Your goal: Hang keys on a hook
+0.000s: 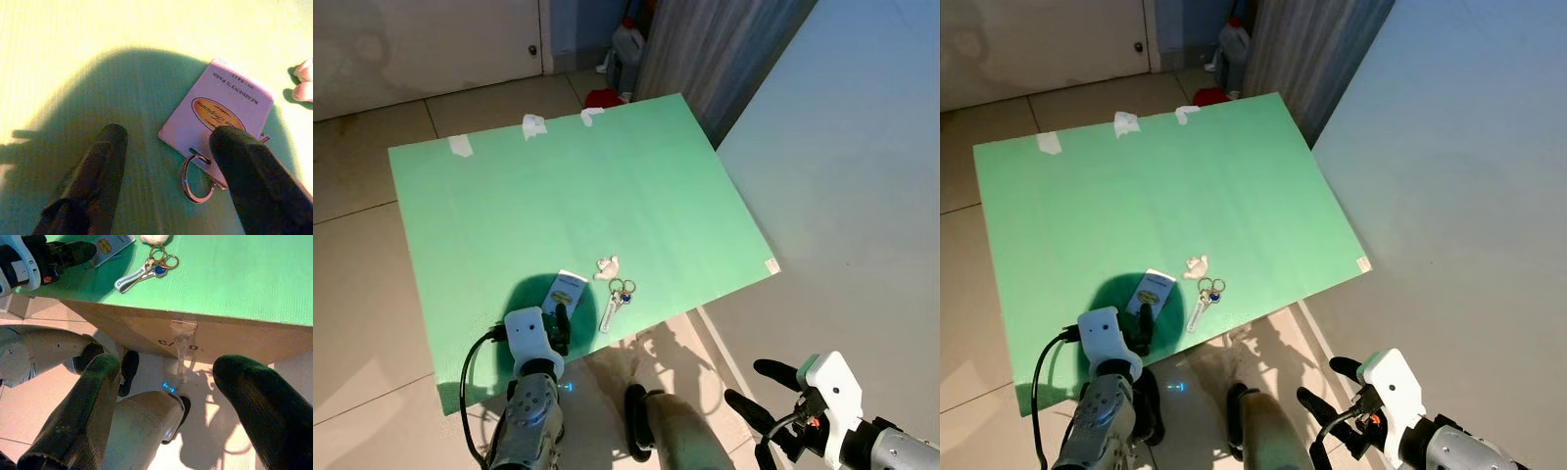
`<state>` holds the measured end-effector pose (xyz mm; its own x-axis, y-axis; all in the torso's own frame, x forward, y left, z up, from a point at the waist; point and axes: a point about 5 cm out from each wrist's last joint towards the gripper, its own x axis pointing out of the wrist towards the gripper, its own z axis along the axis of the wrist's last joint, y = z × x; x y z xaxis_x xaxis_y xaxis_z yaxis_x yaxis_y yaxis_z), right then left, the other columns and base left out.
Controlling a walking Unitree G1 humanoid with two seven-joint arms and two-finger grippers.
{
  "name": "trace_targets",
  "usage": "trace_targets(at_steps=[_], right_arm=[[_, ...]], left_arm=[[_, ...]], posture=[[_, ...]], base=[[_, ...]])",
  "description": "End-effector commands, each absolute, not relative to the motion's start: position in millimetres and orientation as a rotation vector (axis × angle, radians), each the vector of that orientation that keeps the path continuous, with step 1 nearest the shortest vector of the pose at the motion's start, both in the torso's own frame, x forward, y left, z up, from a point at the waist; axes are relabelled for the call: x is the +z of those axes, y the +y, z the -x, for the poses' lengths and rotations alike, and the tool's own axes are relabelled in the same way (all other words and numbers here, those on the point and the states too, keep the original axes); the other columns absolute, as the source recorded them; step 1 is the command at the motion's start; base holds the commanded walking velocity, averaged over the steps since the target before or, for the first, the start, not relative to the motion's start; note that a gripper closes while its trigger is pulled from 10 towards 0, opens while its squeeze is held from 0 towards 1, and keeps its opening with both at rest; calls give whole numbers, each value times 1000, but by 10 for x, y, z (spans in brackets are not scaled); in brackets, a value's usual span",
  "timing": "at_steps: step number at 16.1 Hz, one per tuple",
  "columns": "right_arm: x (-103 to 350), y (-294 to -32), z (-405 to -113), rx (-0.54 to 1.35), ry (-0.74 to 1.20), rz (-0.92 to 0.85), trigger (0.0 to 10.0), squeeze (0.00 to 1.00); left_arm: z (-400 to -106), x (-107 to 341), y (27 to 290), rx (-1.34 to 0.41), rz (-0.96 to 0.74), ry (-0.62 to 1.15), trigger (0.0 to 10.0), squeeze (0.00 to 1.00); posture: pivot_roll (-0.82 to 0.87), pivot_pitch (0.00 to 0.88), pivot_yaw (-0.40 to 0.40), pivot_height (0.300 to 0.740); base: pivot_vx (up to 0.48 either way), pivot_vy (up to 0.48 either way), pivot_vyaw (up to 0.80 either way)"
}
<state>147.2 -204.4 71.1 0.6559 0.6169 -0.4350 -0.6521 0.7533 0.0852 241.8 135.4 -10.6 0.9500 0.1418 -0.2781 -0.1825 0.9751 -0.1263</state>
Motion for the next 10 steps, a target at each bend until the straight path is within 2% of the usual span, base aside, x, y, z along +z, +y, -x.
trace_targets(at_steps=[1, 6, 10], right_arm=[[686, -2079, -1442, 704, 490, 82, 10000, 0], [683, -2076, -1466, 696, 484, 75, 10000, 0], [656, -2066, -1476, 691, 482, 66, 10000, 0]], left_arm=[[-2303, -242, 952, 72, 238, 391, 0, 0], [-2361, -186, 883, 59, 318, 375, 0, 0], [-2488, 41, 758, -9, 418, 275, 0, 0]], posture=[[-407, 335, -175, 740], [-408, 331, -174, 740], [-391, 319, -161, 740]], base=[[0, 0, 0], [0, 0, 0], [0, 0, 0]])
